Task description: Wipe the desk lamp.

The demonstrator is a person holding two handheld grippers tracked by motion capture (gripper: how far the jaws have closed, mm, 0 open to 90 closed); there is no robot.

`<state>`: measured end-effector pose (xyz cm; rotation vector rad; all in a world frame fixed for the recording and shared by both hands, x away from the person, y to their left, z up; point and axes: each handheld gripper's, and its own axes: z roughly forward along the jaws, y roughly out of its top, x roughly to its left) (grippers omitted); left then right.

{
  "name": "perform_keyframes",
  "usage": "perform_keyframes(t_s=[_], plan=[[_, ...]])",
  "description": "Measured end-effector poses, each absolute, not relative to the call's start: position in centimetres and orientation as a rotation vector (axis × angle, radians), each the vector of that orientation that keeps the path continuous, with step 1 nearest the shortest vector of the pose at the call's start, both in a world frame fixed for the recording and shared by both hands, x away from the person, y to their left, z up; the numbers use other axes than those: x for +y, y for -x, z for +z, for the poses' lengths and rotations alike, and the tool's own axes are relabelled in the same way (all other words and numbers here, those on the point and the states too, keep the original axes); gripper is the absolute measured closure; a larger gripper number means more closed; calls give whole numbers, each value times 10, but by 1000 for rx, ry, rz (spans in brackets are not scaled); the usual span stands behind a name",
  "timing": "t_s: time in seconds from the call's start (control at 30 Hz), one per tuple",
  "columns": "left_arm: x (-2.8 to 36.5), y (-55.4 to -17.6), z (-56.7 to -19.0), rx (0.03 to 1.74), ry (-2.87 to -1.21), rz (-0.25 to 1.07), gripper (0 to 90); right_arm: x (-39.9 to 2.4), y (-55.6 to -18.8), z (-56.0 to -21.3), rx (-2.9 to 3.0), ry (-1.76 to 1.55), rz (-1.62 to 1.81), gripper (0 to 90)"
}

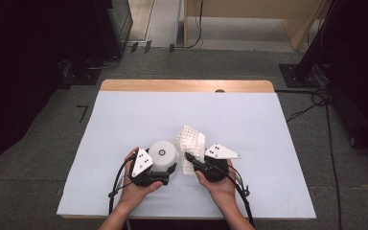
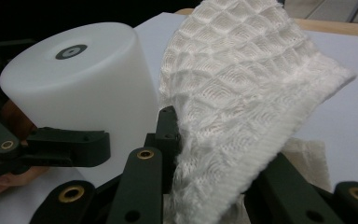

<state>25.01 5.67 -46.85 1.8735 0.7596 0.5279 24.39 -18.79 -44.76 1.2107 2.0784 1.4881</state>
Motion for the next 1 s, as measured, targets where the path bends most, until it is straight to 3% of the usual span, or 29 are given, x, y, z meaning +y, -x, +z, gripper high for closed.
perform_keyframes(t_s=[0.27,0.47,0.7,0.83,1.0], plan=[[61,-252,-475,777,-1844,508,83,-192,-246,-449,2070,-1230,1485,736],[62,-245,-467,833,-1791,560,5,-194,-246,-451,2064,-1235,1481,736],[41,-237,-469,1001,-1781,683,0,-194,-246,-451,2060,-1239,1479,736],[40,-236,-470,981,-1791,687,75,-191,-246,-454,2075,-1233,1469,736],[53,-241,-466,952,-1783,659,87,-189,-246,-456,2087,-1229,1461,736]])
